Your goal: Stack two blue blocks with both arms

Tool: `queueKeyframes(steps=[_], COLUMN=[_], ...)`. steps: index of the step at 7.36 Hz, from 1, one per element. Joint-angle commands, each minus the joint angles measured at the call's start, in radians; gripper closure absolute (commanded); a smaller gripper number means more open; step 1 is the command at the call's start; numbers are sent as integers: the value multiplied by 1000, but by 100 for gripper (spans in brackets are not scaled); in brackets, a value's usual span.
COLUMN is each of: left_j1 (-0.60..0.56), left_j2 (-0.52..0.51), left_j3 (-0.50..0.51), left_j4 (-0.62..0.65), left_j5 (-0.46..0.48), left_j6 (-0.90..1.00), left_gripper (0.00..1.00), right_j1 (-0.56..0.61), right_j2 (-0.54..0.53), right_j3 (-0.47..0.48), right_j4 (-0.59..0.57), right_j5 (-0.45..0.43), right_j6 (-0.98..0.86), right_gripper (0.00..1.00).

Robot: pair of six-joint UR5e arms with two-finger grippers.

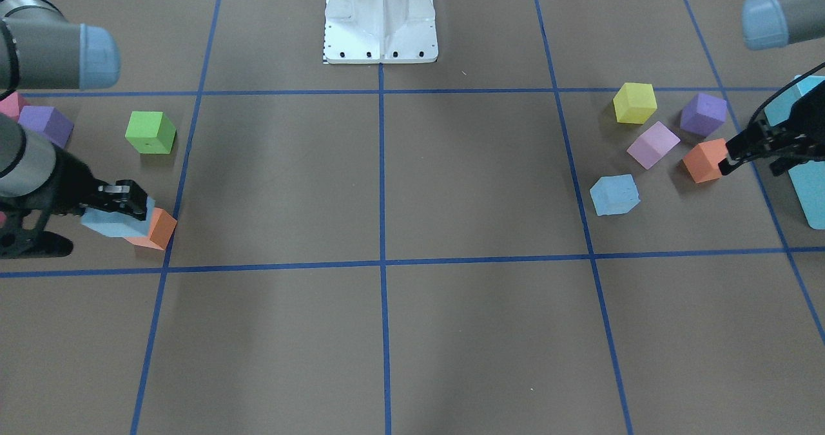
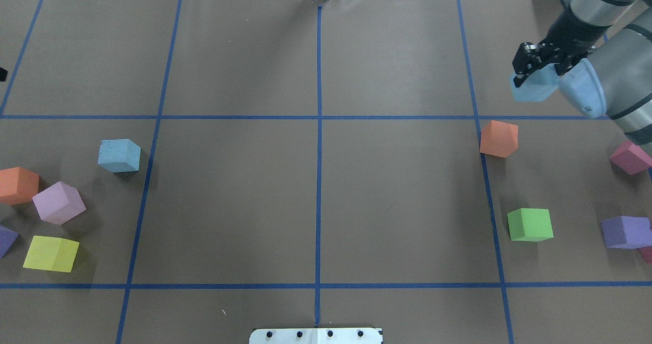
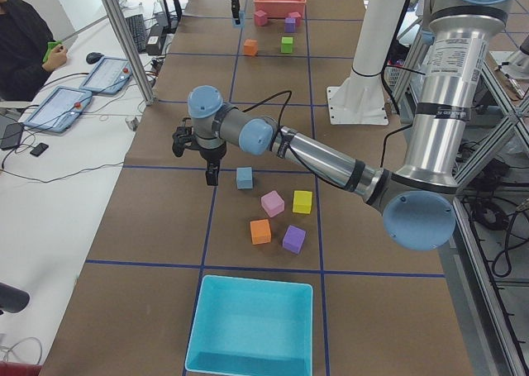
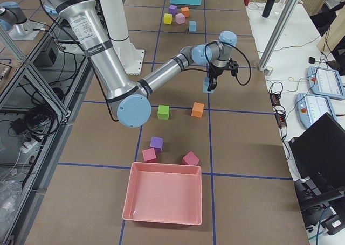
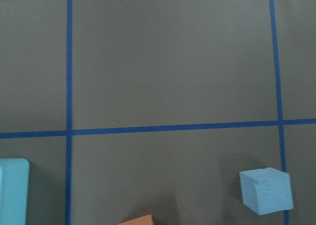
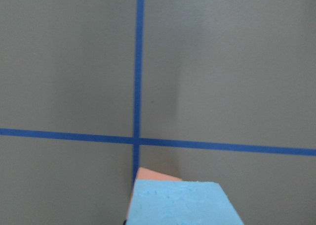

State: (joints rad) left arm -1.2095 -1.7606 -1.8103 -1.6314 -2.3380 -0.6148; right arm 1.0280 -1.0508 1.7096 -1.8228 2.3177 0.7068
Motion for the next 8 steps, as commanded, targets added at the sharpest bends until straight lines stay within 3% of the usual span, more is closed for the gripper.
queueKeyframes(steps=[1,4,5,8], left_j1=[135,205,240,303], left_j2=[-45,-66,-65,-46], left_j3=[69,277,307,287], left_j4=[-115,-385,-453,-502], left_j5=[80,120,138,210], left_j6=[-198,-353,-411,-509], left_gripper=[2,2,2,2], right_j1=[-101,-254,-303,-371], right_j2=[93,205,207,244], right_j3=[30,25,25,13], right_j4=[-3,26,60,60], right_j5=[-20,-130,-180,-242], right_j6=[217,452,505,569], right_gripper=[38,38,38,39])
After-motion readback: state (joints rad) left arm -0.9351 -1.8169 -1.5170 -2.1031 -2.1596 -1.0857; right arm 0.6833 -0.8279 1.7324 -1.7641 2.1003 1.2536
